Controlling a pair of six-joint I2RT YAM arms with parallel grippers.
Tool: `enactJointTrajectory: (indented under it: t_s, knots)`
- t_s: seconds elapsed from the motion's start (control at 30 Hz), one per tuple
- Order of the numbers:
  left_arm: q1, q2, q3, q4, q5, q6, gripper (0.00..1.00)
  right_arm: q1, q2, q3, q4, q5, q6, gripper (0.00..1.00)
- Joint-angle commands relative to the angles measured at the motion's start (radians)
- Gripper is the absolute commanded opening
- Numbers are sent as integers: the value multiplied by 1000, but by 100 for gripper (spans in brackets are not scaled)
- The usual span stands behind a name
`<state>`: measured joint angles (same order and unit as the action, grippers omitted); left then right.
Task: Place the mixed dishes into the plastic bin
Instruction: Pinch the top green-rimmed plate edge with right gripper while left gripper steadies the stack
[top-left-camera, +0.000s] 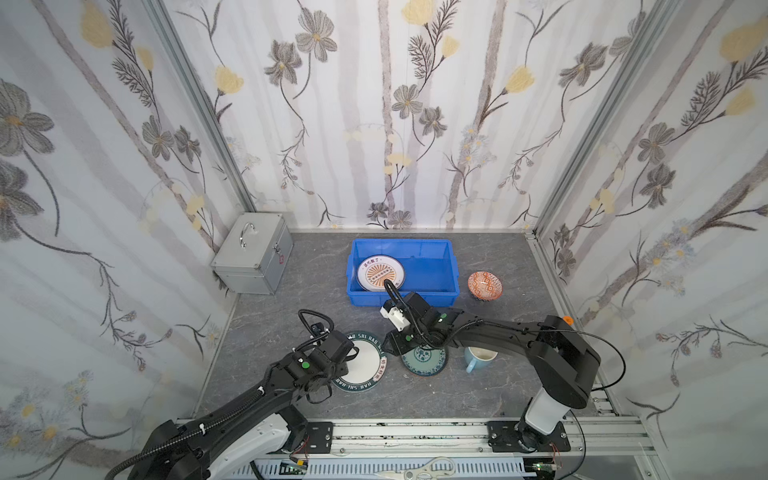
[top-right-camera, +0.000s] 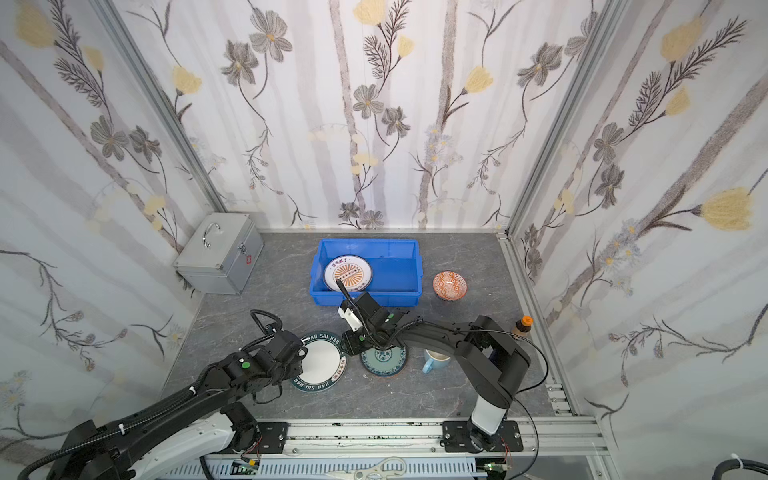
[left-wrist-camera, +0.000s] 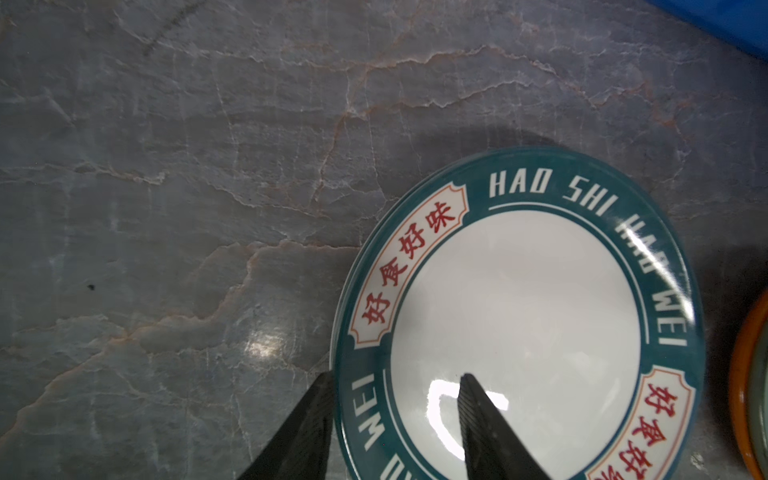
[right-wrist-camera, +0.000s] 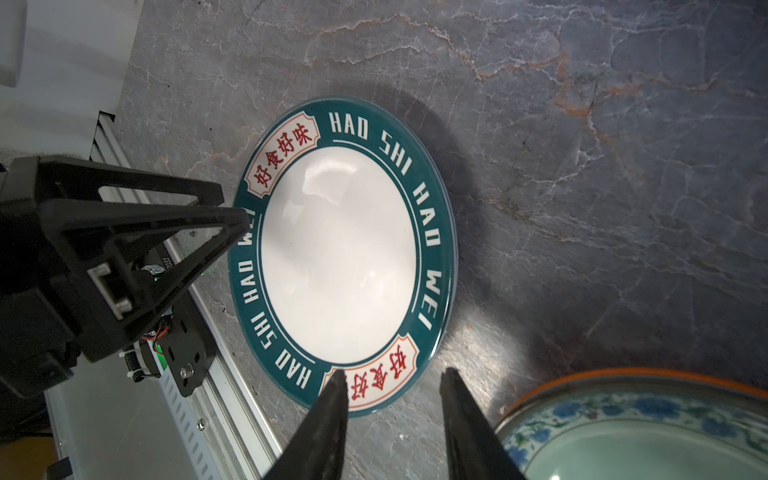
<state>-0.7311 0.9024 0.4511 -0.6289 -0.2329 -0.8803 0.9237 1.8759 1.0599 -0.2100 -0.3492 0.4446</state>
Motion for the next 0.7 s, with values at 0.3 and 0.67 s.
enactJointTrajectory:
  t_s: [0.3, 0.67]
  knots:
    - [-2, 59, -15, 67, -2, -20, 45, -2, 31, 9, 47, -20, -1, 38]
    - [-2, 86, -10, 84, 5, -11, 44, -25, 38, 6, 42, -40, -4, 38]
